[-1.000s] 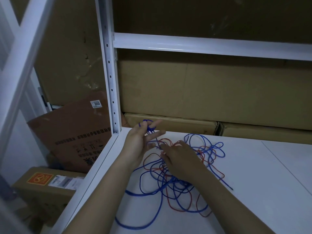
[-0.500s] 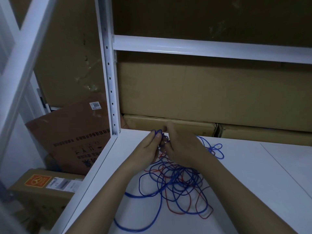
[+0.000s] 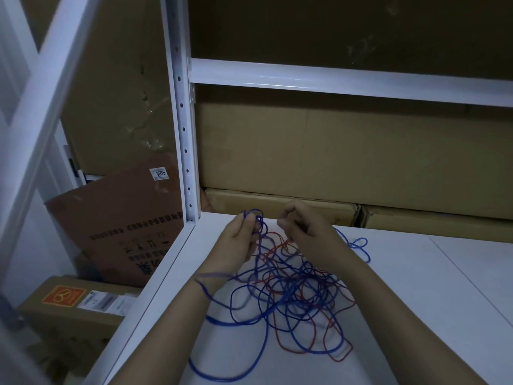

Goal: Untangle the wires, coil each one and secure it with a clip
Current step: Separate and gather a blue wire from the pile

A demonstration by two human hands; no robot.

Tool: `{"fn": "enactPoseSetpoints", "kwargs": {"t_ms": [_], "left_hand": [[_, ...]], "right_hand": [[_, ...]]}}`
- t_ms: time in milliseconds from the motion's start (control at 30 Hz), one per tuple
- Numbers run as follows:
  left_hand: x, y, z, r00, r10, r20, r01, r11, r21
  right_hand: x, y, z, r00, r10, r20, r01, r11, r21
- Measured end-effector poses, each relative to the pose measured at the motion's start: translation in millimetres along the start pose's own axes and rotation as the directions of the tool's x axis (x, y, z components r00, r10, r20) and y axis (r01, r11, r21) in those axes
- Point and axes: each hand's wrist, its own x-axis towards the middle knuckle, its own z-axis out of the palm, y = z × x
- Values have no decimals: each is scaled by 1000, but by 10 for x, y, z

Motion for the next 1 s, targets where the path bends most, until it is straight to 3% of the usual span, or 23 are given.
{"fn": "enactPoseSetpoints", "kwargs": {"t_ms": [133,200,300,367,500,600,633,700,767,800,867,933,1000], "left_hand": [[71,-20,29,996,59,-60,-57,998,37],[102,-85,33,986,162,-42,-150,968,201],[111,-122,14,959,275,63,-272,837,476],[103,-78,-8,952,293,85,-296,818,493],[98,-45,-64,939,315,139,-339,774,536],[136,-42,-163,947,303,104,-306,760,573],[150,-36,-202,954,290,78,-282,778,561],[163,-19,-270,969,241,43,-226,813,537],[169,-37,-303,983,177,58,-180,828,532],[161,-51,-296,987,144,77,-163,833,530],[142,-85,-266,990,101,95,-136,851,507],[135,-104,-266,992,96,83,-125,850,511],[131,-115,-303,995,77,67,-101,854,511]], "right_hand": [[-109,-77,128,1000,-9,-15,9,1000,7],[-131,-103,189,998,54,42,-54,998,11],[-131,-79,209,965,195,173,-215,971,106],[-133,8,189,942,250,222,-291,940,178],[-156,72,102,955,175,241,-220,960,175],[-154,54,27,975,160,155,-175,981,87],[-155,63,-15,972,198,126,-216,965,149],[-163,114,-120,948,277,156,-317,836,448],[-147,138,-190,953,249,172,-297,661,689],[-137,145,-208,961,220,165,-269,631,727],[-127,119,-212,981,154,121,-191,621,760],[-97,72,-214,982,176,63,-164,653,739],[-47,41,-233,956,277,-92,-182,811,556]]}}
